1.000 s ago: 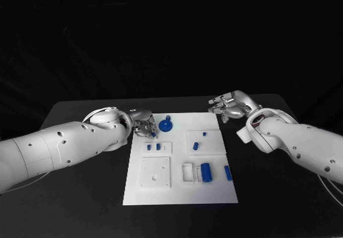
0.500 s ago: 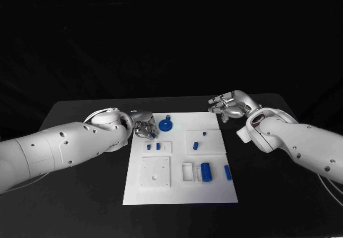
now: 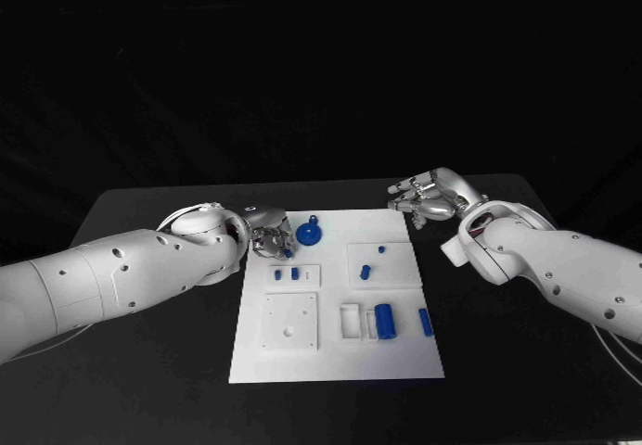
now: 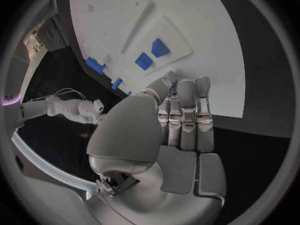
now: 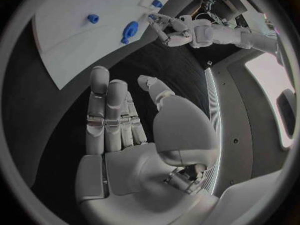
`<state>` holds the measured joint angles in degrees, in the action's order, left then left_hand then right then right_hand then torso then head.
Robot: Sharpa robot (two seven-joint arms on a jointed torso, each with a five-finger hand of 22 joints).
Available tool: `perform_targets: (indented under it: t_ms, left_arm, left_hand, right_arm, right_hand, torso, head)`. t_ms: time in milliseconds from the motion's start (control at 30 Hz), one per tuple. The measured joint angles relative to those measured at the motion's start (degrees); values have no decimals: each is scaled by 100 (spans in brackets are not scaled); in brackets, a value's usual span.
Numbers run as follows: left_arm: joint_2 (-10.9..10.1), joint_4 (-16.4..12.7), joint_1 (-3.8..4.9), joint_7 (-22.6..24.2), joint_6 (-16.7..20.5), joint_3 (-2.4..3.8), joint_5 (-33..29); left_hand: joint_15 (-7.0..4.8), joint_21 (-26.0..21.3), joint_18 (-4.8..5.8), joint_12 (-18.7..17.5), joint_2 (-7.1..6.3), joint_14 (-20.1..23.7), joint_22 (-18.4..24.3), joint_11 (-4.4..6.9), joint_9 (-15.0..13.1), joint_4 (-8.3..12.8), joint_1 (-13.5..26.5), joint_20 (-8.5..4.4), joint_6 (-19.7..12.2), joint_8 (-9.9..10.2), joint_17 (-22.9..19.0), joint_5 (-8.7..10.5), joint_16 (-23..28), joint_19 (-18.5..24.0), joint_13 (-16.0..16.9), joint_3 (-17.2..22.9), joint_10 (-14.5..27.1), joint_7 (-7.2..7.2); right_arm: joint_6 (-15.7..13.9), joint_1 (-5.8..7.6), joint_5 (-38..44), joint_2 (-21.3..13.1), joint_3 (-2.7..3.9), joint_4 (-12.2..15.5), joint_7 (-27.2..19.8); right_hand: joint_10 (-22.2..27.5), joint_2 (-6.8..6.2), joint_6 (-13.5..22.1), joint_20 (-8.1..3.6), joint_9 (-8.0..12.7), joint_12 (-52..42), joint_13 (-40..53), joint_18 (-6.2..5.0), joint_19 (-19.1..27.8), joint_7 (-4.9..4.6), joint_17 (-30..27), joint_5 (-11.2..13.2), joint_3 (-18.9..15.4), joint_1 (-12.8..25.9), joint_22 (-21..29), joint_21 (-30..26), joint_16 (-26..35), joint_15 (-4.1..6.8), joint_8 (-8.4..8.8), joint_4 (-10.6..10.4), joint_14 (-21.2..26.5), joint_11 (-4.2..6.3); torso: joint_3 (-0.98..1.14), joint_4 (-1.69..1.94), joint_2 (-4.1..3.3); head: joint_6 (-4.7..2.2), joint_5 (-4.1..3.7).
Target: Assemble the parts on the task board
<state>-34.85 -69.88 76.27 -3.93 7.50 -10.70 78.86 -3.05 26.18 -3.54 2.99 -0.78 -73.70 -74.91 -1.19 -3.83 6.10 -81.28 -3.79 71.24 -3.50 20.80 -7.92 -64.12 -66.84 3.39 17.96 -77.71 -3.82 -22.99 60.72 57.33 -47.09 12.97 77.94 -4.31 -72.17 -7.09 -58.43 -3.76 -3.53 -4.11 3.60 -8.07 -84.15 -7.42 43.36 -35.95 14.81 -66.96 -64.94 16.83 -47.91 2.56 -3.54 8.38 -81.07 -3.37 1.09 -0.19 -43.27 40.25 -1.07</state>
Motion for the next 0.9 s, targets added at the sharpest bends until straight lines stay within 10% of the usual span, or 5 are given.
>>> perform_targets:
  t_ms: [900]
  left_arm:
    - [65, -61, 38, -33, -65, -96, 380]
  left_hand:
    - [1, 0, 0, 1, -6, 0, -3, -1, 2, -2, -5, 0, 12, 0, -1, 1, 0, 0, 11, 2, 1, 12]
  right_arm:
    - [3, 0, 0, -1, 0, -2, -8]
  right_hand:
    - [0, 0, 4, 0, 0, 0, 1, -4, 0, 5, 1, 0, 0, 0, 0, 0, 1, 0, 0, 0, 0, 0]
  torso:
    - [-5, -1, 2]
  head:
    - [23, -21]
